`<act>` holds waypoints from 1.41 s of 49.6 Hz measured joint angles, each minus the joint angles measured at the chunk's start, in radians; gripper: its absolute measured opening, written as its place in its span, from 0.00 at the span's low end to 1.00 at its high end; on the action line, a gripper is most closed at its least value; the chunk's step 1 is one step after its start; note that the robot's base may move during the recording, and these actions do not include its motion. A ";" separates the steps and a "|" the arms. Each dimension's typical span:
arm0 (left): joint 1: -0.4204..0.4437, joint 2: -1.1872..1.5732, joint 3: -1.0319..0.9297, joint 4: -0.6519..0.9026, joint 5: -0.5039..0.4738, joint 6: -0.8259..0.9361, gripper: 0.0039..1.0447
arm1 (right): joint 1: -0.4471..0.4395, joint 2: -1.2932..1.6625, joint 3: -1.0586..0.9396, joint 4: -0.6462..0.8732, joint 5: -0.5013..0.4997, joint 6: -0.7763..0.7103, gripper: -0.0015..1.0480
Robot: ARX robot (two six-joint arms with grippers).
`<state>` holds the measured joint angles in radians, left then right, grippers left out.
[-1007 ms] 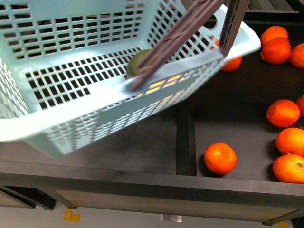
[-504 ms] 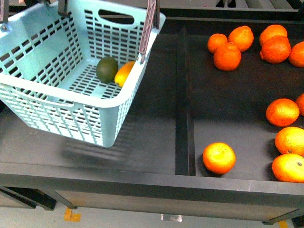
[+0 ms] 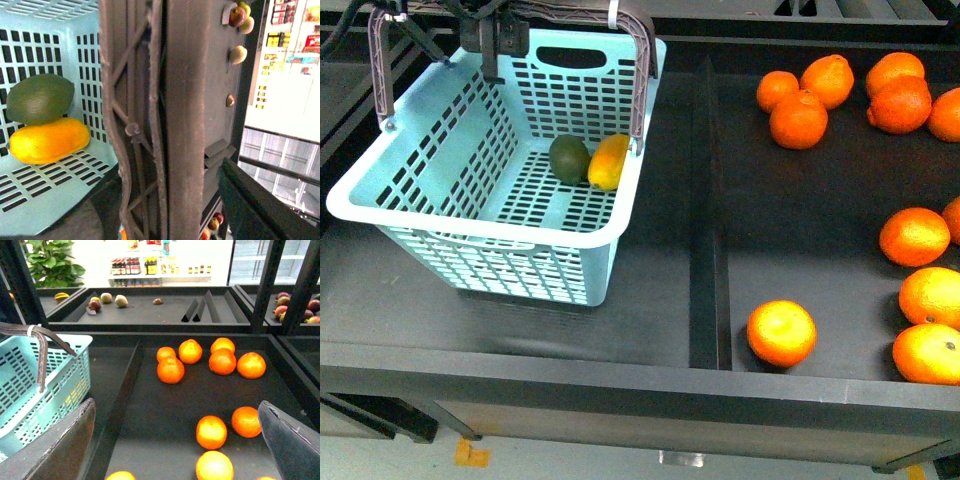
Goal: Pick mango and avocado into basket
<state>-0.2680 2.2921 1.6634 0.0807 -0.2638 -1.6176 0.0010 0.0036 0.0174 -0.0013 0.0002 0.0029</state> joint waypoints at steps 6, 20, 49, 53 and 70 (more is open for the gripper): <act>-0.001 -0.067 -0.065 -0.002 -0.051 -0.008 0.72 | 0.000 0.000 0.000 0.000 0.000 0.000 0.92; 0.002 -0.460 -0.432 -0.099 -0.192 -0.040 0.92 | 0.000 0.000 0.000 0.000 0.000 0.000 0.92; 0.167 -0.948 -1.361 0.954 0.168 1.595 0.02 | 0.000 0.000 0.000 0.000 0.000 0.000 0.92; 0.185 -1.024 -1.424 0.941 0.183 1.599 0.02 | 0.000 0.000 0.000 0.000 0.000 0.000 0.92; 0.264 -1.295 -1.600 0.842 0.263 1.605 0.02 | 0.000 0.000 0.000 0.000 0.000 0.000 0.92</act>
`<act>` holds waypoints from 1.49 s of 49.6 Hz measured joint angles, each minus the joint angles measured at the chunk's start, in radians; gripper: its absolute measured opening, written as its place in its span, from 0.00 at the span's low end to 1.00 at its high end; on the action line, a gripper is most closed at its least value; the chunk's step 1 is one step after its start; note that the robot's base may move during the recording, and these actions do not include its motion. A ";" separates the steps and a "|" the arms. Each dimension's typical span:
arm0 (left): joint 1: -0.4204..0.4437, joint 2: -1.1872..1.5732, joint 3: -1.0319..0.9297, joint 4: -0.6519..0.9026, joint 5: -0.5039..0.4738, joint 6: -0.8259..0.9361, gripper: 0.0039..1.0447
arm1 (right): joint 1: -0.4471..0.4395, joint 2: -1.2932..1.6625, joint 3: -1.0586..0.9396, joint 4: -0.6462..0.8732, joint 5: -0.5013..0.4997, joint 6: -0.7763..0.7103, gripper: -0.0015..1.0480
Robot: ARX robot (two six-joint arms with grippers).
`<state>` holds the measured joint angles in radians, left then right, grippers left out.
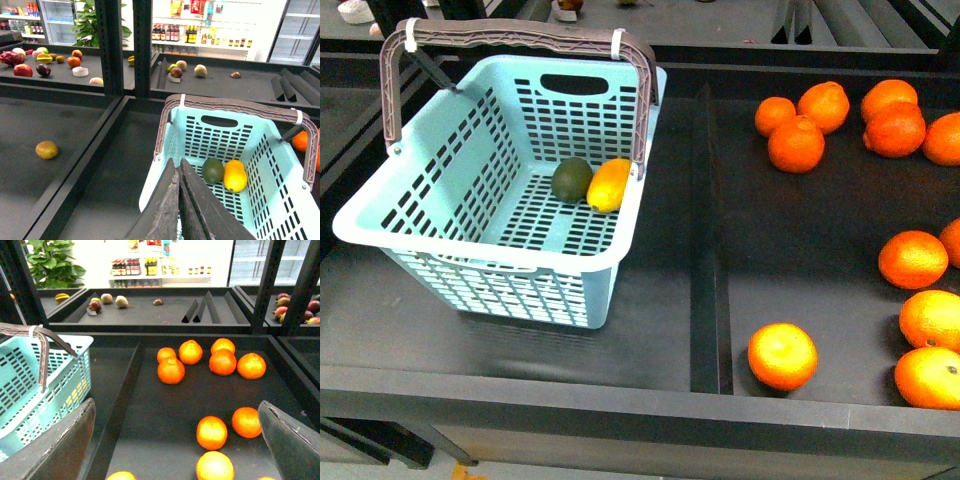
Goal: Pick mango and avocado into basket
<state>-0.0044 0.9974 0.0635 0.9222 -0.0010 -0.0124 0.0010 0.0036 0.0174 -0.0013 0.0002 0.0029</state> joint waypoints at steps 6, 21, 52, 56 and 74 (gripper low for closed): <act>0.000 -0.096 -0.020 -0.077 0.000 0.001 0.02 | 0.000 0.000 0.000 0.000 0.000 0.000 0.92; 0.001 -0.426 -0.050 -0.364 0.001 0.001 0.02 | 0.000 0.000 0.000 0.000 0.000 0.000 0.92; 0.001 -0.746 -0.050 -0.670 0.001 0.001 0.02 | 0.000 0.000 0.000 0.000 0.000 0.000 0.92; 0.001 -0.777 -0.050 -0.701 0.001 0.001 0.02 | 0.000 0.000 0.000 0.000 0.000 0.000 0.92; 0.001 -0.991 -0.050 -0.921 0.000 0.002 0.02 | 0.000 0.000 0.000 0.000 0.000 0.000 0.92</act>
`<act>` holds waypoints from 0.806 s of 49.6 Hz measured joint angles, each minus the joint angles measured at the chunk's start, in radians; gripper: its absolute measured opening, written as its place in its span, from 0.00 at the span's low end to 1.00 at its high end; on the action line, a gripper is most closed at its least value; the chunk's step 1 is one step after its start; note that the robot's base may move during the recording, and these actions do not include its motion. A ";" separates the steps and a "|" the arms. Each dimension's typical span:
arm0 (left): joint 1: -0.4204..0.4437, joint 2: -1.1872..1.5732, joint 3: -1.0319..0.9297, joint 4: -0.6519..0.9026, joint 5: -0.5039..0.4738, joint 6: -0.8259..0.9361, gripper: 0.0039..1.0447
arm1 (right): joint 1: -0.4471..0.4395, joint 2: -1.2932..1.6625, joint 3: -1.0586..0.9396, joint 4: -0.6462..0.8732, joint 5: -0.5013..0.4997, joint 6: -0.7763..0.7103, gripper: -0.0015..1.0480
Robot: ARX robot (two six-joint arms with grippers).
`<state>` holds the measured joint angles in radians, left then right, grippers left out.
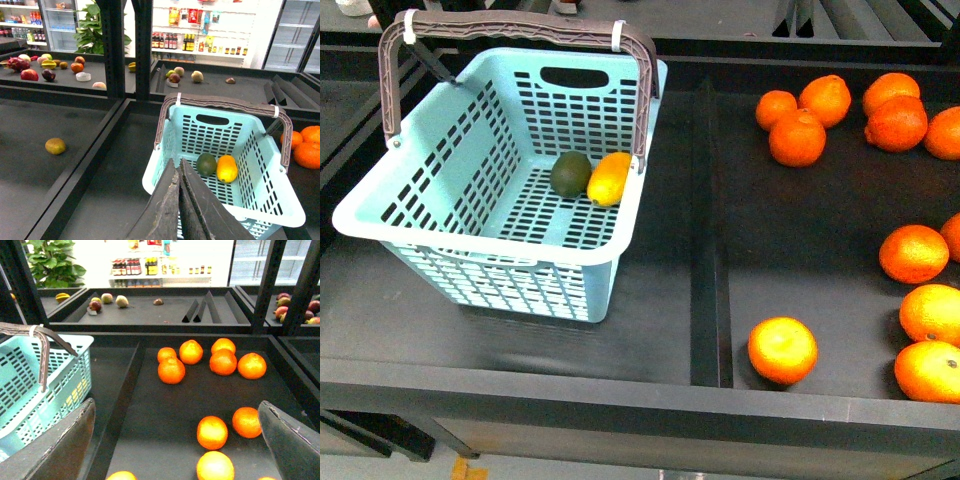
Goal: Pick mango and avocado into basket
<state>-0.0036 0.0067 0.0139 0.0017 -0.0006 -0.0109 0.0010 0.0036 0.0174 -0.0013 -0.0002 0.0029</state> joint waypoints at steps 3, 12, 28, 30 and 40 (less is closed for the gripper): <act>0.000 0.000 0.000 0.000 0.000 0.000 0.02 | 0.000 0.000 0.000 0.000 0.000 0.000 0.92; 0.000 0.000 0.000 0.000 0.000 0.000 0.02 | 0.000 0.000 0.000 0.000 0.000 0.000 0.92; 0.000 0.000 0.000 0.000 0.000 0.000 0.37 | 0.000 0.000 0.000 0.000 0.000 0.000 0.92; 0.000 0.000 0.000 0.000 0.000 0.000 0.44 | 0.000 0.000 0.000 0.000 0.000 0.000 0.92; 0.000 0.000 0.000 0.000 0.000 0.000 0.85 | 0.000 0.000 0.000 0.000 0.000 0.000 0.92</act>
